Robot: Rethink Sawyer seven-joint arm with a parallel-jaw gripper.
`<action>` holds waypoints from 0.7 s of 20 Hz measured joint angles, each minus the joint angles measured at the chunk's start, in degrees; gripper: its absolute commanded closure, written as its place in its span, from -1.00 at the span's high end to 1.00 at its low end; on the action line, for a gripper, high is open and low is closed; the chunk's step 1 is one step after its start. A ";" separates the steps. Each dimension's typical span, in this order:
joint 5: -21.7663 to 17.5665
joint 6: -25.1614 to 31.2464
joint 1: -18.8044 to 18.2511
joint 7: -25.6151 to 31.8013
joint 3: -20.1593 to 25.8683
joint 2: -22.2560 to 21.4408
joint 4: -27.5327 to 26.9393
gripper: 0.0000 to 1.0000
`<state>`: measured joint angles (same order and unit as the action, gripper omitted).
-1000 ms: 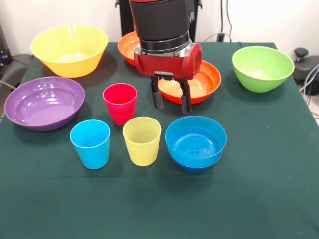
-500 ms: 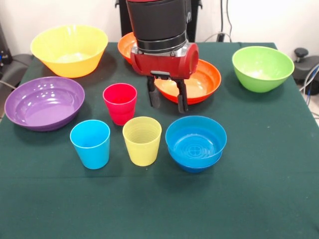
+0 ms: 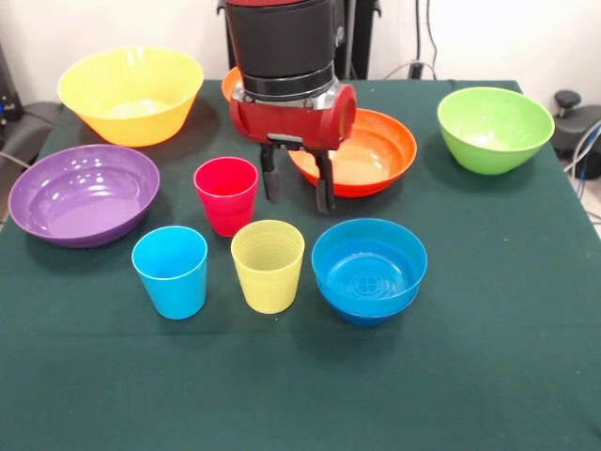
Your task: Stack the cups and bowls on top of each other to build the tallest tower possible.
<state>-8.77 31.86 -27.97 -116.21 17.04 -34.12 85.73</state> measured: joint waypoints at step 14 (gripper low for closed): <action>-0.34 1.29 -2.34 0.00 -0.09 -0.27 0.46 1.00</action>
<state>-9.12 33.14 -30.31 -116.21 16.95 -34.39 86.18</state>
